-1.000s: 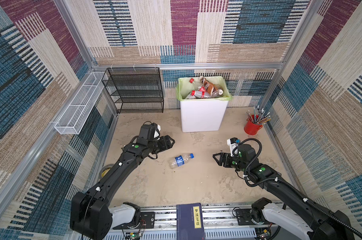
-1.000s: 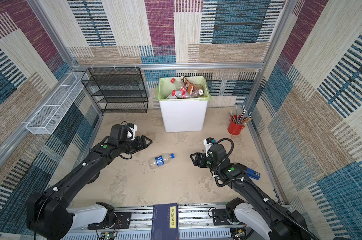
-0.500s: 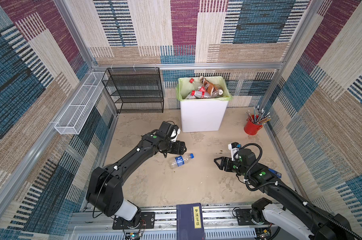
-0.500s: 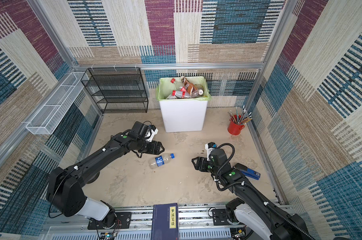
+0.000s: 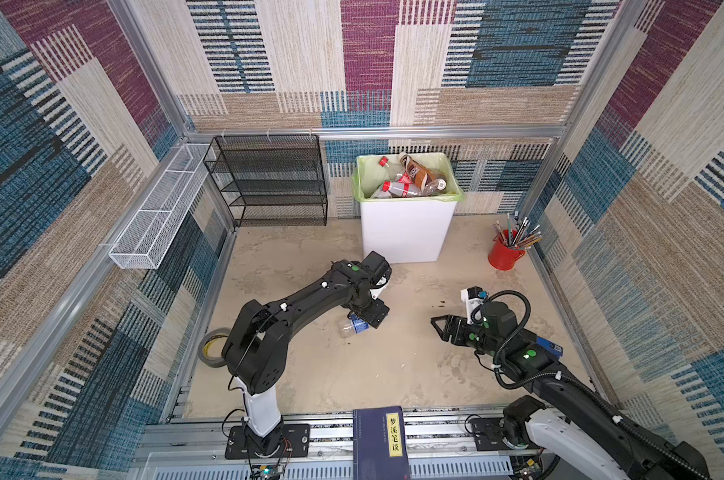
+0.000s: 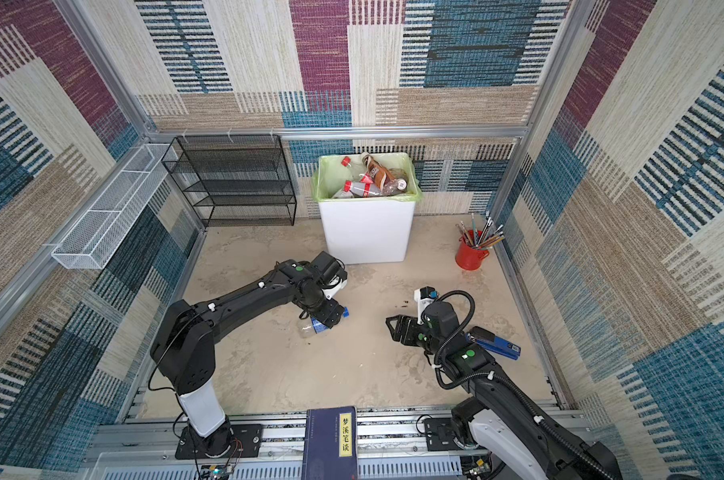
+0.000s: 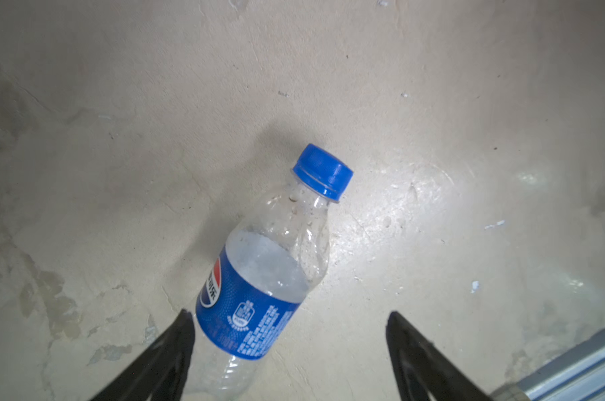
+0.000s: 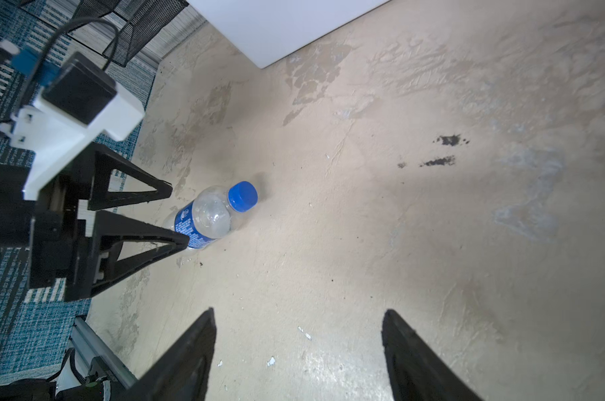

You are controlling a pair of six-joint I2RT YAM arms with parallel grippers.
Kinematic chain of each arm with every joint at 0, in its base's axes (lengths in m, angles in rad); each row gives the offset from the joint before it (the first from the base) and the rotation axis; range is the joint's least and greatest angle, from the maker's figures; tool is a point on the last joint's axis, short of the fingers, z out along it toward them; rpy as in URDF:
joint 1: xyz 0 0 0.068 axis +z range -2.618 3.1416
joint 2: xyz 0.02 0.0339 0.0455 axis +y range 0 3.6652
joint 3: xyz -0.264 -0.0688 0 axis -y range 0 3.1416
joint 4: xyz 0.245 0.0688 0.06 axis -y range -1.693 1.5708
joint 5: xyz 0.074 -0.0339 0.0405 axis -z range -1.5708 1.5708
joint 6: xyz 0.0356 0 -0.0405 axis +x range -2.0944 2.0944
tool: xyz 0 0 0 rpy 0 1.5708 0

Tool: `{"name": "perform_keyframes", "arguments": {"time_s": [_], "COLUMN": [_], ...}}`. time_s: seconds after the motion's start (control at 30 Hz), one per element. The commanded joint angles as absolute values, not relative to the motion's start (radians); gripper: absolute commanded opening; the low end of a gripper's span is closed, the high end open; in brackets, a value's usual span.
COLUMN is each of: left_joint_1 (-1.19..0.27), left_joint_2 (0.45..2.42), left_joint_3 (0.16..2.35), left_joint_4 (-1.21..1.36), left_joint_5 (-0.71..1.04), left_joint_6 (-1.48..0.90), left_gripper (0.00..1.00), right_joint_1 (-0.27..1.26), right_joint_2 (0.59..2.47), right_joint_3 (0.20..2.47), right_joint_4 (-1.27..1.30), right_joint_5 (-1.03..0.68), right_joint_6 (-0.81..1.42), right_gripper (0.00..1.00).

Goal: Throw the plastic bottles in the bin
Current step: 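Lower left gripper onto the water bottle and close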

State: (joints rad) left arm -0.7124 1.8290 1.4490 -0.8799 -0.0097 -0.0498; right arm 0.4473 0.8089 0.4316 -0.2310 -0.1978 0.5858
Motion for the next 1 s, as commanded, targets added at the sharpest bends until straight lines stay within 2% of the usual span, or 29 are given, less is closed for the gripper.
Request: {"name": "perform_keyframes", "arguments": {"time_s": [0.0,0.5,0.8,0.97], "left_joint_1": [-0.721,-0.747,-0.748,-0.749], "left_joint_2": [1.848,1.95,1.938,1.94], "left_joint_3": [1.46,1.49,1.471,1.476], "left_joint_4": [-0.914,-0.979,-0.988,-0.995], "left_joint_5": [-0.058,-0.053,-0.058,-0.043], "left_joint_6": [-0.014,0.09,0.118,0.123], "left_gripper": [0.88,0.85,0.88,0.82], "right_joint_1": [0.448,0.448,0.448,0.448], "right_joint_2": [0.804,0.781,0.756,0.774], "right_joint_3": [0.431,0.415,0.394,0.396], "right_joint_4": [-0.221,-0.22,-0.209,-0.198], "right_joint_5": [-0.181,-0.166,-0.158,-0.166], "right_joint_6": [0.592,0.59,0.601,0.596], "right_gripper": [0.76,0.76,0.76,0.76]}}
